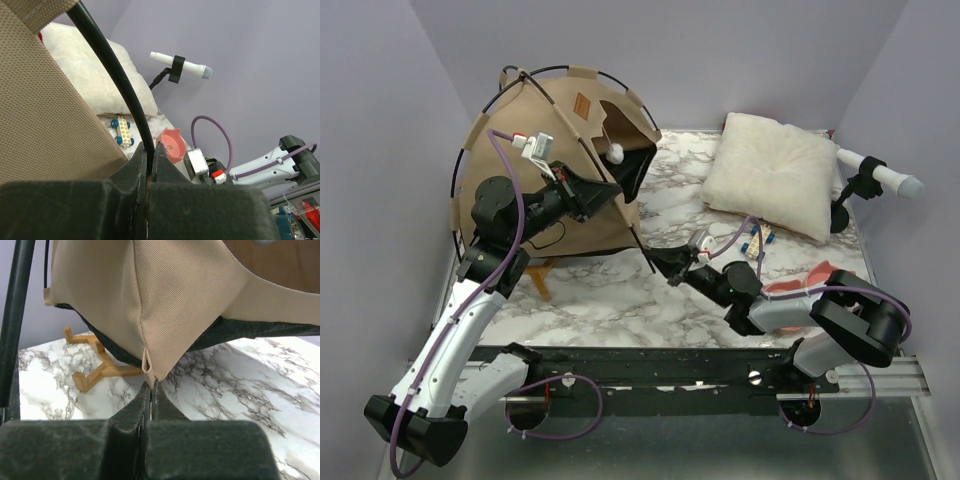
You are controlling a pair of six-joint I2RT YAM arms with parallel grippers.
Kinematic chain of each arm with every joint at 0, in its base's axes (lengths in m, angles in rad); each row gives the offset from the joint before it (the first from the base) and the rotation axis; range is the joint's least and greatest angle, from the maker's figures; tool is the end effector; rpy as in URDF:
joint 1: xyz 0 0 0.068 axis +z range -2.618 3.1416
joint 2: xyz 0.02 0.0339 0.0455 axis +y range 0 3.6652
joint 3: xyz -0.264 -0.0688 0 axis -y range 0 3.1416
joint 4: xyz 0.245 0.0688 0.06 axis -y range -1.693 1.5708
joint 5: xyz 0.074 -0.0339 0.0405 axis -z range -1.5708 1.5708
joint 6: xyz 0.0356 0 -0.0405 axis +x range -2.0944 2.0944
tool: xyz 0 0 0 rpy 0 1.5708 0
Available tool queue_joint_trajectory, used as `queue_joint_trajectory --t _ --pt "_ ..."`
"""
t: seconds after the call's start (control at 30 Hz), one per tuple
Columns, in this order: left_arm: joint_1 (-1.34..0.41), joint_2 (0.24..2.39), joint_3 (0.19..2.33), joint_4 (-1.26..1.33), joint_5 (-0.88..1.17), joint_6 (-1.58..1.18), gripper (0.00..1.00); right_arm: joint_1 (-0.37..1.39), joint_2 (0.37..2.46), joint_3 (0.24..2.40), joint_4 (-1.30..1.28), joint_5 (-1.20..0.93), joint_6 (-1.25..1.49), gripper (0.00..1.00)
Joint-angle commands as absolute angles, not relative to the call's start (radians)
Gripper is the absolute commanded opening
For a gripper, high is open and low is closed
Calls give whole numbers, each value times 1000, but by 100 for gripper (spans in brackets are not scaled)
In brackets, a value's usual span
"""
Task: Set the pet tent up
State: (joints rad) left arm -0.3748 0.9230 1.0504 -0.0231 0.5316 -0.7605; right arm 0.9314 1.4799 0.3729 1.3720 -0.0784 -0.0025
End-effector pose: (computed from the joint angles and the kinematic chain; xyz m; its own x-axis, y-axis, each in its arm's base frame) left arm 0.1797 -0.0901 0.4256 -0.4707 -0.4533 -0.7569 0.6353 0.4212 -0.6473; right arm 0.1559 0.2143 0.2128 0.1584 0.2088 -0.9650 -0.8447 0.5347 -0.0229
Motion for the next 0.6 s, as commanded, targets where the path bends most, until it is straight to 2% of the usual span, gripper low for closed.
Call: queue_joint_trajectory --t 0.0,0.3,0.57 --pt "-359 899 1092 62 476 -696 0 945 1456 373 1344 -59 -3 1" --pt "-342 927 1086 119 360 -660 0 974 1365 312 1253 -32 44 1" --pt "-327 961 1087 158 350 -648 0 989 1304 277 1213 -6 61 1"
